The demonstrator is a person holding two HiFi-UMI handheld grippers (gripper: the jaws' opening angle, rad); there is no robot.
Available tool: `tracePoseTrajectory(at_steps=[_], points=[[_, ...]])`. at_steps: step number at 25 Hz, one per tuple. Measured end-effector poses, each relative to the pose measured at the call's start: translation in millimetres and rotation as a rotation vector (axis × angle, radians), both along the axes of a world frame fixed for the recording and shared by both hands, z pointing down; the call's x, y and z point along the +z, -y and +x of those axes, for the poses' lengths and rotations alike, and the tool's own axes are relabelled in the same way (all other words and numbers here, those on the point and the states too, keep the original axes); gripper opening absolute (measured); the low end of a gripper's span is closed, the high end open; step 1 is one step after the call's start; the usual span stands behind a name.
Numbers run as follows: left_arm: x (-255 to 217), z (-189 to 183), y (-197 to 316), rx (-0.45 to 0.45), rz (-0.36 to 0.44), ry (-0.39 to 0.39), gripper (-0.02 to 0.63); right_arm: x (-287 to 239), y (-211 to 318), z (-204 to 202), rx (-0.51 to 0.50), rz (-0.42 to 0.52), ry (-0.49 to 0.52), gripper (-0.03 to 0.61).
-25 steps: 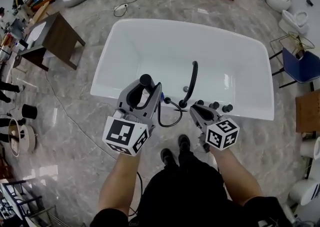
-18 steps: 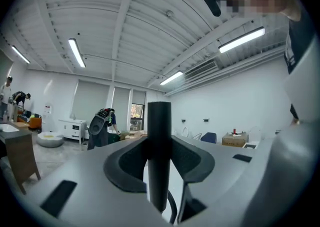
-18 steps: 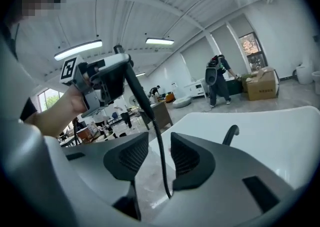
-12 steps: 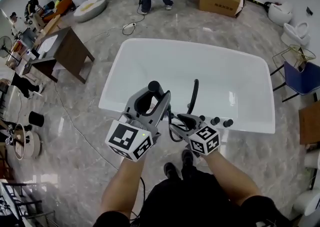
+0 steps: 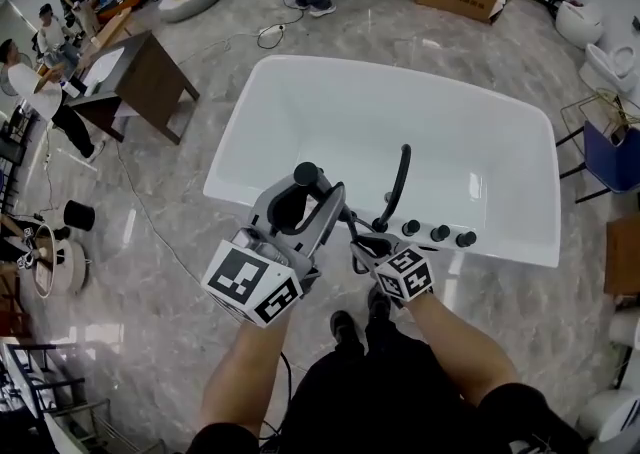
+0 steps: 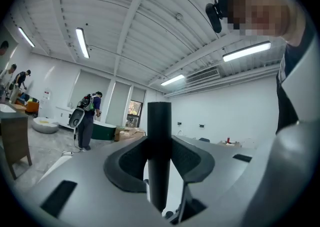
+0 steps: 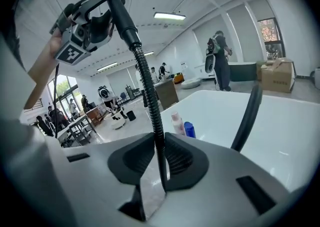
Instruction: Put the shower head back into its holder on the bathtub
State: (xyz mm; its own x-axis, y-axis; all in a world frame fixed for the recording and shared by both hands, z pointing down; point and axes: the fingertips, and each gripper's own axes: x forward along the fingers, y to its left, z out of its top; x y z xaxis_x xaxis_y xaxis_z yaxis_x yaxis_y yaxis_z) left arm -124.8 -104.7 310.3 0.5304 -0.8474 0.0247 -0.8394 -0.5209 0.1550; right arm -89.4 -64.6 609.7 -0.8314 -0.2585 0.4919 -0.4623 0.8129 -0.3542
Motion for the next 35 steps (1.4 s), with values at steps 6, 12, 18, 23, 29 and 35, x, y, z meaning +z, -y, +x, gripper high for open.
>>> tracePoseTrajectory(at_steps=[6, 12, 18, 23, 29, 35], points=[[-6.5, 3.3, -4.7, 0.005, 0.007, -0.004, 0.147, -5.8, 6.6, 2.6, -0.007, -0.006, 0.021, 0.106], [0.2, -12.5, -5.3, -0.047, 0.008, 0.06, 0.147, -20.2, 30.3, 24.1, 0.034, 0.042, 0.0, 0.072], [-3.0, -24.9, -1.9, -0.08, 0.039, 0.097, 0.147, -60.8, 73.5, 40.1, 0.099, 0.132, 0.016, 0.072], [-17.9, -37.6, 1.5, -0.12, 0.07, 0.141, 0.146, -112.3, 101.1, 31.9, 0.108, 0.206, 0.06, 0.074], [-15.4, -61.8, 1.4, -0.177, 0.05, 0.152, 0.146, -155.5, 120.9, 18.8, 0.107, 0.264, 0.116, 0.072], [-8.5, -72.3, 2.9, -0.226, 0.029, 0.141, 0.146, -178.7, 135.4, 14.3, 0.091, 0.284, 0.16, 0.071]])
